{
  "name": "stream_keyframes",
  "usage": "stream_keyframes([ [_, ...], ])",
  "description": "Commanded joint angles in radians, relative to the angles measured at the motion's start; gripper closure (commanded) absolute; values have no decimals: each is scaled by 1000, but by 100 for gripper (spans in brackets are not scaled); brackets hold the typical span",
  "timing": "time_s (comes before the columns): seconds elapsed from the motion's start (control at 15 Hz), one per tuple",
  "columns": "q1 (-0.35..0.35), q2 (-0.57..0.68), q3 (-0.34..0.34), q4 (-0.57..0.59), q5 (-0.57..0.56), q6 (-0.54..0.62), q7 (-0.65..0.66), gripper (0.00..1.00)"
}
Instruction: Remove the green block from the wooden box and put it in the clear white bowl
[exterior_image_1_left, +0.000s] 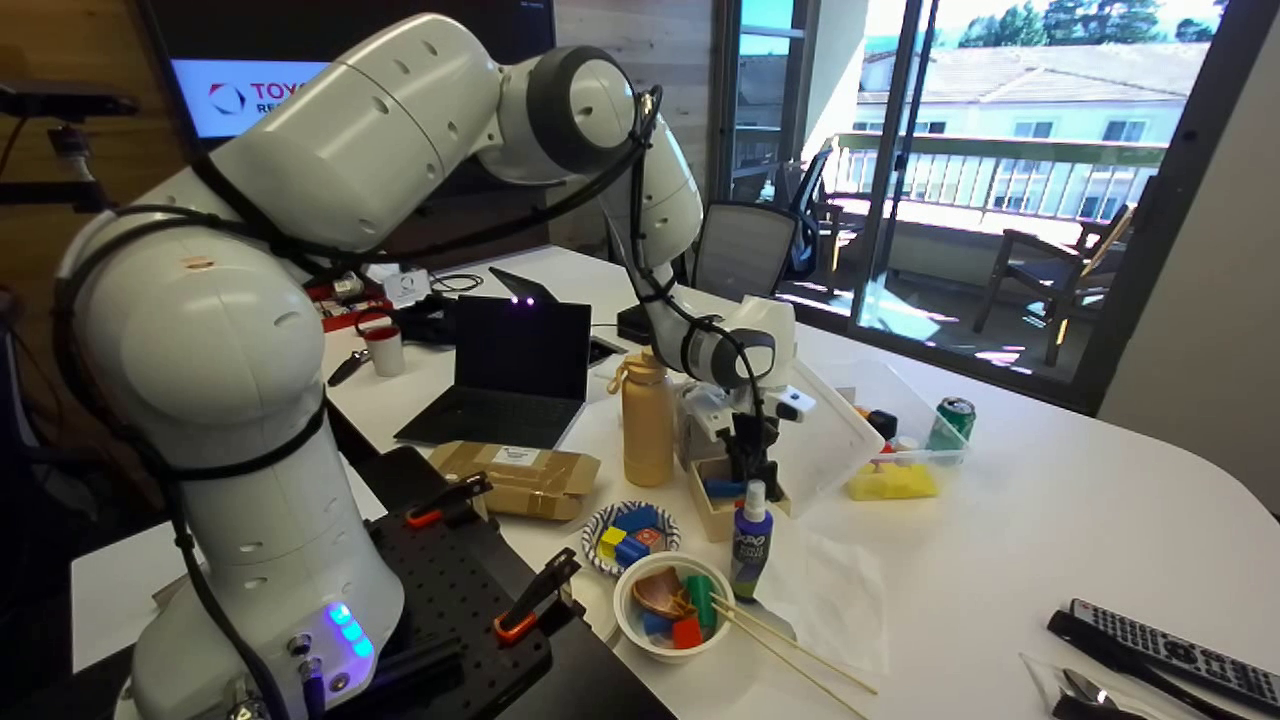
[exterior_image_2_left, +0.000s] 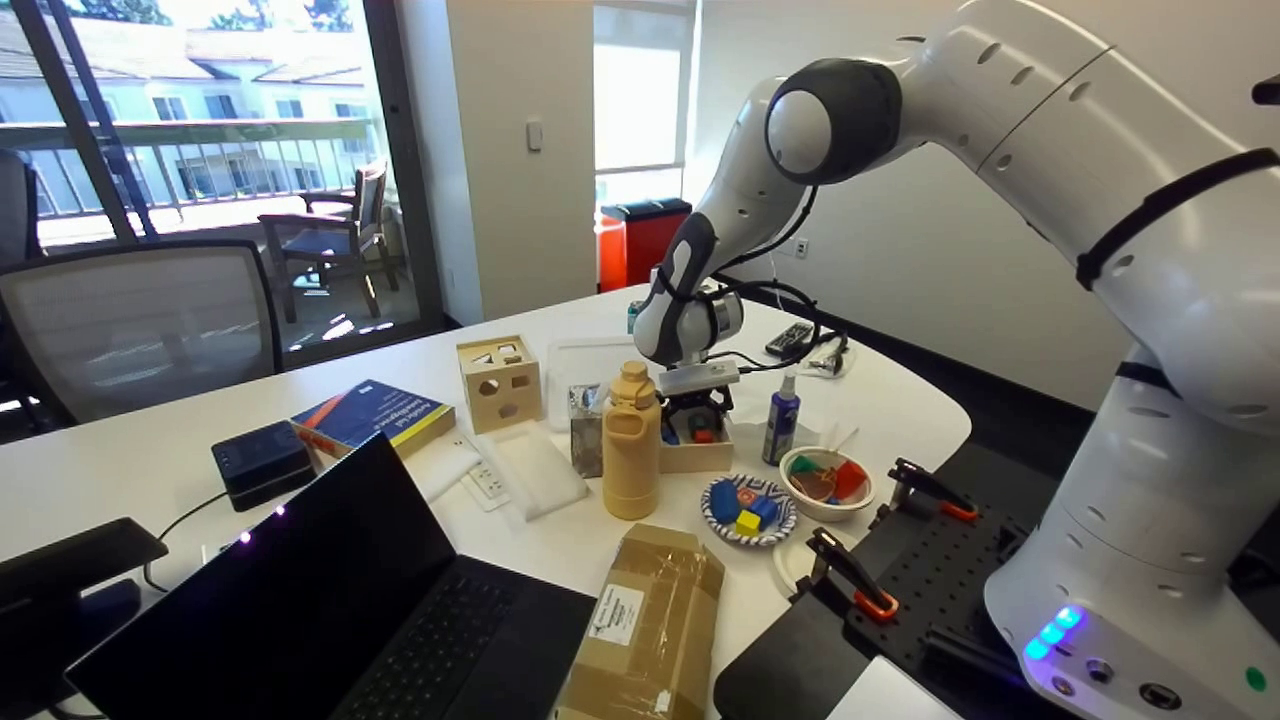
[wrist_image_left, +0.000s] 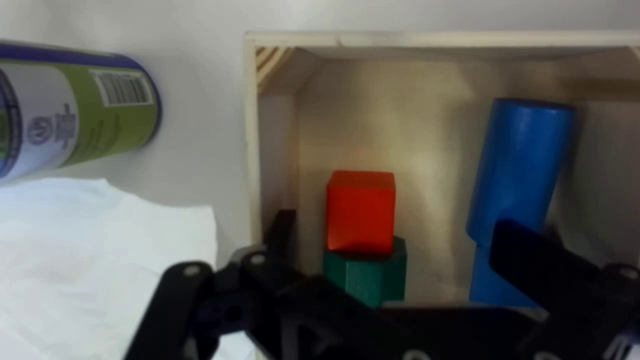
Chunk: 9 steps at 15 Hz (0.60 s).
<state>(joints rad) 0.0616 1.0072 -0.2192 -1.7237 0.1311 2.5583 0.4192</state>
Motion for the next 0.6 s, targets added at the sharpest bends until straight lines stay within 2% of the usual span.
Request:
stream_keyframes([
  [0.0, 0, 35, -1, 31, -9, -16, 31, 15],
  [0.07, -1, 38, 0, 36, -10, -19, 30, 26],
  [0.53, -2, 42, 9, 52, -9, -24, 29, 77],
])
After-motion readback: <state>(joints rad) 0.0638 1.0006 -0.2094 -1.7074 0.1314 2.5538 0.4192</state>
